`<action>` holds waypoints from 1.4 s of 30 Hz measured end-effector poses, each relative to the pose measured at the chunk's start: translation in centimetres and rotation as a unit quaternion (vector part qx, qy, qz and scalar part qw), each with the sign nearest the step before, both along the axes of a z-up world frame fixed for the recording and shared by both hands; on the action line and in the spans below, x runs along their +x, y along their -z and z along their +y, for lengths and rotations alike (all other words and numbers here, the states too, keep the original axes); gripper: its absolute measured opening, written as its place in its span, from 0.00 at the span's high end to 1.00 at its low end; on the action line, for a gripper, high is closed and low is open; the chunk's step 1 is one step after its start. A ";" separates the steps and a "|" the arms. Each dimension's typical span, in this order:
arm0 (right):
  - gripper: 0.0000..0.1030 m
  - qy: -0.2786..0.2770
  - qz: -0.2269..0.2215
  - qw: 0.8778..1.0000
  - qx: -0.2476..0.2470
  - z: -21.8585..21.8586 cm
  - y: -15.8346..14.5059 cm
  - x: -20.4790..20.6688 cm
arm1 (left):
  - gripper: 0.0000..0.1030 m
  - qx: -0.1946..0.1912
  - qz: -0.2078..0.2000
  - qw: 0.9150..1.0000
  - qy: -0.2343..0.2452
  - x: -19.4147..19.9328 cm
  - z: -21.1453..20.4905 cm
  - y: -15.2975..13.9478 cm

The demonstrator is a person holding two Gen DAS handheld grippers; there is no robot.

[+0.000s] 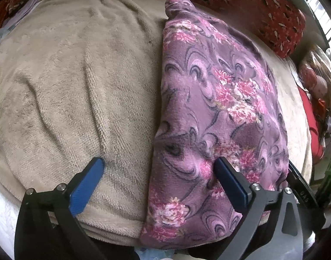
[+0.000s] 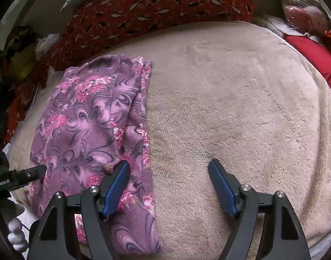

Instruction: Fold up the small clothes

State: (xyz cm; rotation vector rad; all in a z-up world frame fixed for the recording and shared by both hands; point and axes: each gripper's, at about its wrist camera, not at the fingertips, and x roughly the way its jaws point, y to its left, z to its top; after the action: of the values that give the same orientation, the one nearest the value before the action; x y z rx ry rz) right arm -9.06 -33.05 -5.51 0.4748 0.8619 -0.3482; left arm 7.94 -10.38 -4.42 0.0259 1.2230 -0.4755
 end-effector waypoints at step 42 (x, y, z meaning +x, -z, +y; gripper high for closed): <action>0.60 -0.069 -0.035 0.994 0.078 -4.1 -4.3 11.2 | 0.00 -0.038 0.053 0.997 -0.041 8.0 -1.1 -1.6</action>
State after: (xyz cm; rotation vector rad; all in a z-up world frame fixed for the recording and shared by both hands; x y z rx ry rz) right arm 2.18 -37.14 -1.19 0.5662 0.8514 -0.1363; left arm 15.98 -11.49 -2.83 -0.1163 1.3037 -0.4562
